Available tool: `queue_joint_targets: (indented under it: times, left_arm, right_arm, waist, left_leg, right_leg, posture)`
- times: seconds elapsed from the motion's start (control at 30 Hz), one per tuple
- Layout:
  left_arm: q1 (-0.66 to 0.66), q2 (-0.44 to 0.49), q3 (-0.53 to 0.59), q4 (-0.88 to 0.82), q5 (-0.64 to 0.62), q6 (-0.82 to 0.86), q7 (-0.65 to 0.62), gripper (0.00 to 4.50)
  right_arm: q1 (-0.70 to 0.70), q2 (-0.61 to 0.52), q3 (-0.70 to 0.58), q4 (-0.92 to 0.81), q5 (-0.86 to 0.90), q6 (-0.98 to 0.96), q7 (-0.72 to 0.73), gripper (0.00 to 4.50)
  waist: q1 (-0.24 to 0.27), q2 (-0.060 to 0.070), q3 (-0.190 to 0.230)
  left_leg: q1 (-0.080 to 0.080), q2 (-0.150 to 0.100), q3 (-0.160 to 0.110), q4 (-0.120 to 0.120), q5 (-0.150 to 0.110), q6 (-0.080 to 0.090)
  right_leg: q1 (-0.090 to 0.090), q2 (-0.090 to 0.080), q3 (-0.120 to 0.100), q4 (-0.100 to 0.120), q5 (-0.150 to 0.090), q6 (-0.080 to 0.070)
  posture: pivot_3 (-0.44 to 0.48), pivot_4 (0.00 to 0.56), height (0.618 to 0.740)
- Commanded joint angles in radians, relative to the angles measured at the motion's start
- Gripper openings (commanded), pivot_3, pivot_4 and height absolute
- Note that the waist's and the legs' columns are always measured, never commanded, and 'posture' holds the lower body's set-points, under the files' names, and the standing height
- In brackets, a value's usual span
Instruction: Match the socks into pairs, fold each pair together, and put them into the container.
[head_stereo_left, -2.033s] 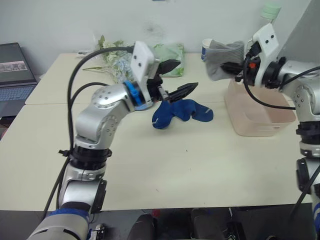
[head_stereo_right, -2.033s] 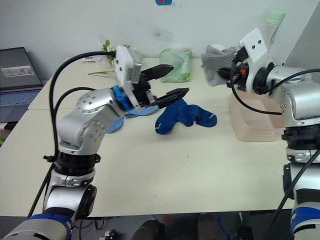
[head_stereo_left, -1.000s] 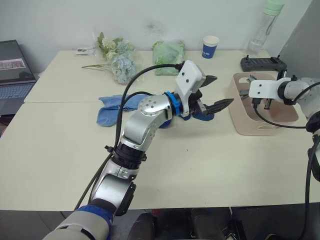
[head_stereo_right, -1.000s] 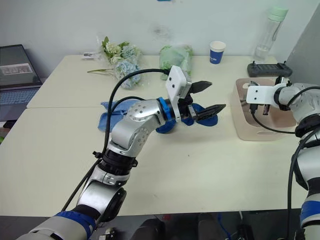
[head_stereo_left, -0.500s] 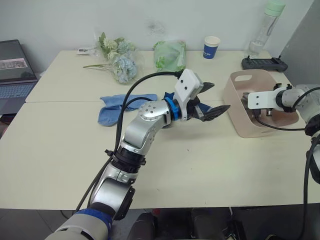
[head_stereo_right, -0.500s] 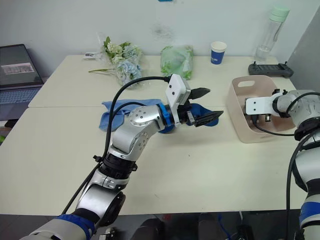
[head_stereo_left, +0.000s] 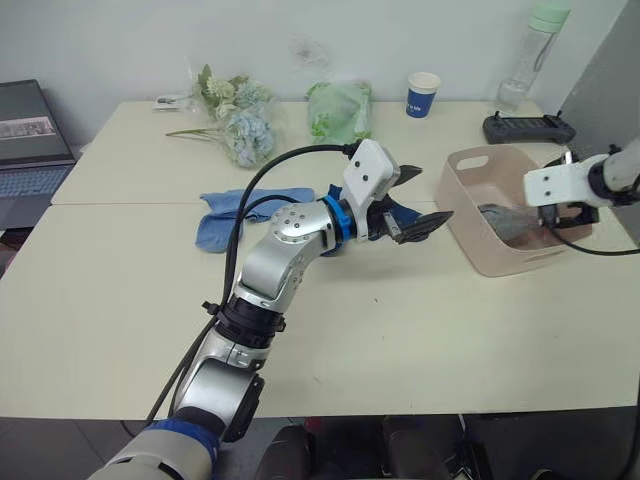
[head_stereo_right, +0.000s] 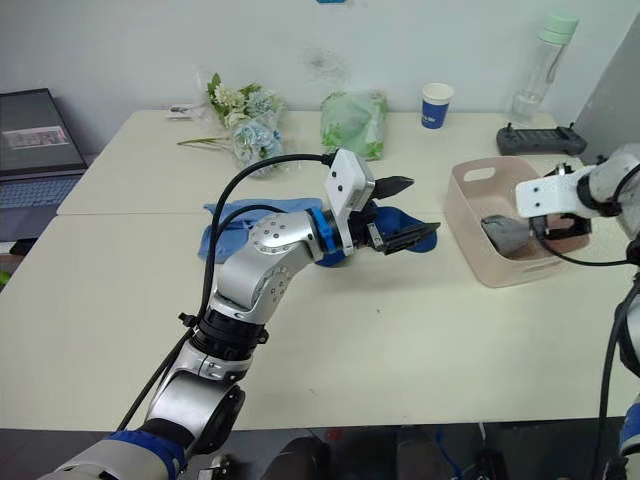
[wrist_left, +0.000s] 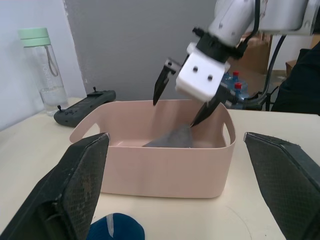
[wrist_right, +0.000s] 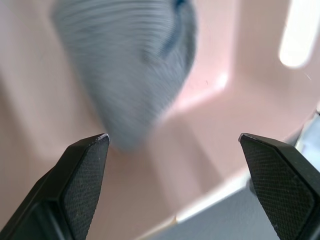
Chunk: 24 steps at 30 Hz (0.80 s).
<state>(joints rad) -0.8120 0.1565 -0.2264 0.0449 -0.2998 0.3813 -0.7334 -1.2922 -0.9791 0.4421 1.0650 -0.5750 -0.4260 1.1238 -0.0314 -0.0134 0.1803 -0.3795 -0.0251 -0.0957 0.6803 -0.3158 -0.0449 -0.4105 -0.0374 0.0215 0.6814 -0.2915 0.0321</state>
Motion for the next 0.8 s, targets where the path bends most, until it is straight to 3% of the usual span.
queue_joint_targets:
  times: [0.03,0.2,0.37,0.5,0.7,0.8]
  left_arm:
    - [0.004,0.016,0.028,-0.048,-0.006,-0.006,-0.004,4.50]
    - [0.068,0.118,0.126,-0.143,-0.022,0.034,0.034,4.50]
    - [0.213,0.242,0.265,-0.304,-0.044,0.099,0.093,4.50]
    - [0.376,0.297,0.366,-0.418,-0.049,0.145,0.153,4.50]
    - [0.640,0.300,0.465,-0.541,-0.018,0.128,0.253,4.50]
    - [0.862,0.256,0.491,-0.596,0.001,0.068,0.282,4.50]
  right_arm:
    - [-0.088,-0.004,-0.087,-0.074,0.066,0.085,0.009,4.47]
    - [-0.049,0.131,-0.288,-0.258,0.322,0.335,0.011,4.47]
    - [0.161,0.308,-0.469,-0.696,0.596,0.760,-0.044,4.47]
    - [0.344,0.465,-0.542,-1.030,0.722,1.006,-0.210,4.47]
    - [0.692,0.585,-0.491,-1.326,0.767,1.054,-0.348,4.47]
    - [0.945,0.604,-0.453,-1.388,0.724,0.932,-0.403,4.47]
  waist:
    - [-0.003,0.001,0.000]
    - [-0.013,0.001,-0.001]
    - [-0.008,0.002,-0.001]
    - [0.008,0.002,-0.001]
    - [0.030,-0.001,-0.003]
    - [0.030,0.000,-0.007]
  left_leg:
    - [0.000,0.000,0.001,0.000,0.000,0.000]
    - [0.002,0.003,0.001,-0.001,0.000,0.000]
    - [0.000,0.003,-0.004,0.001,0.001,-0.001]
    - [-0.003,0.001,-0.009,0.003,0.001,-0.002]
    - [-0.004,0.000,-0.012,0.003,0.001,-0.002]
    - [-0.002,0.000,-0.011,0.002,0.001,-0.001]
  right_leg:
    - [0.000,0.000,0.001,0.000,0.000,0.000]
    - [0.000,0.002,0.002,0.002,0.001,-0.001]
    - [0.000,0.001,0.000,0.003,0.001,-0.002]
    - [0.000,-0.001,-0.002,0.002,0.001,-0.002]
    - [0.002,-0.001,-0.005,-0.001,0.001,-0.002]
    - [0.003,-0.001,-0.004,0.000,0.001,-0.002]
  posture:
    - [0.000,0.150,0.740]
    - [0.000,0.150,0.740]
    - [0.000,0.150,0.740]
    - [0.000,0.150,0.740]
    - [0.000,0.150,0.740]
    - [0.000,0.150,0.740]
